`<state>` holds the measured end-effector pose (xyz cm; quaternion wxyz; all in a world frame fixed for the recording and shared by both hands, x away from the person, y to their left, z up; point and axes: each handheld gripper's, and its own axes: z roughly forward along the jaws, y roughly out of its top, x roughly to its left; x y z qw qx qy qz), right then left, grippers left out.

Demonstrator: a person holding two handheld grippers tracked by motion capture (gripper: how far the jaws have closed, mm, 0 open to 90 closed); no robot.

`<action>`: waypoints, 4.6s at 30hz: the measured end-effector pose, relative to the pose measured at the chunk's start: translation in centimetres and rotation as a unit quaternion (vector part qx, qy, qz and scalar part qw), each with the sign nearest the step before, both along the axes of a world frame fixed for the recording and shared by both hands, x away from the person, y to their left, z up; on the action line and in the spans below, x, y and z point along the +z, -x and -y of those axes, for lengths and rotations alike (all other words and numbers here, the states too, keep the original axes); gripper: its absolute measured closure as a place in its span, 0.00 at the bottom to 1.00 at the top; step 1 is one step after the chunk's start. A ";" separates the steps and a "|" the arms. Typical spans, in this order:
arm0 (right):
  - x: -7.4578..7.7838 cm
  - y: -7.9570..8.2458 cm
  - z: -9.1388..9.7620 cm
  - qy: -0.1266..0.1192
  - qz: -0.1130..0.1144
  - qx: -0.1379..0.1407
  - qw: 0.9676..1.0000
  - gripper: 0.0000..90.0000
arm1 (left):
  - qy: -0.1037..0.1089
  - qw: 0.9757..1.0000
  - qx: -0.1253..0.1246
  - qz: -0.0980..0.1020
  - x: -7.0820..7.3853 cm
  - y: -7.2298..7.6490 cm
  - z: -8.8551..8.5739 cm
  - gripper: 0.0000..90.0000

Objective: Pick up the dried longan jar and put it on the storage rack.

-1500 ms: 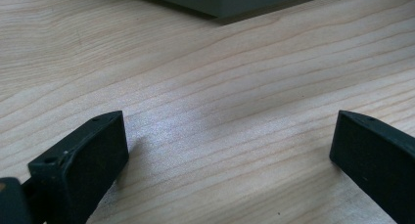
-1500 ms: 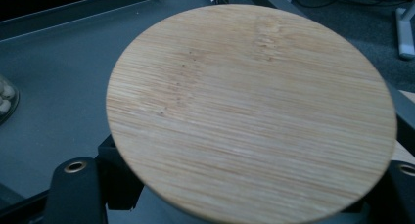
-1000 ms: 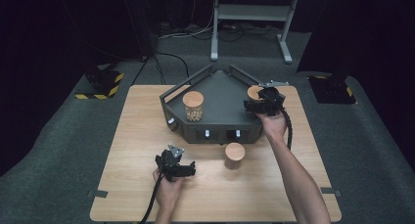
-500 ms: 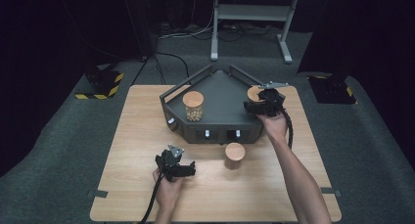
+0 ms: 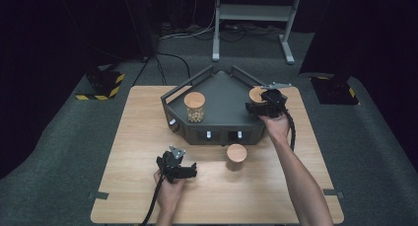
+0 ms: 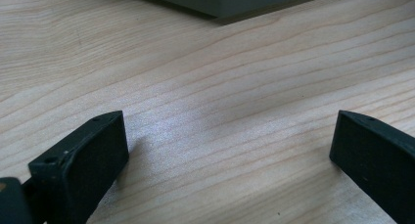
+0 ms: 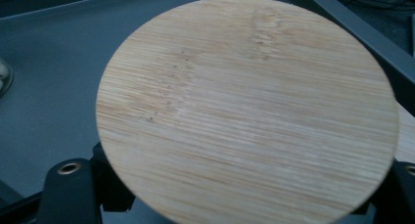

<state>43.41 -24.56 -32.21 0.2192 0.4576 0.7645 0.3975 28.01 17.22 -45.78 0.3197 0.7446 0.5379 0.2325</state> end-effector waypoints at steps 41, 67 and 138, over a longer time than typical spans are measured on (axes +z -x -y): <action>1.1 0.8 2.0 -0.019 -0.006 0.018 1.000 0.07 | 0.000 1.000 0.000 0.000 0.0 0.0 0.0 0.01; 1.6 1.8 3.0 -0.033 -0.001 0.035 0.999 0.07 | 0.000 1.000 0.000 0.000 0.0 0.0 0.0 0.01; 0.7 7.1 9.7 -0.061 0.014 0.019 0.998 0.08 | 0.000 1.000 0.000 0.000 0.0 0.0 0.0 0.01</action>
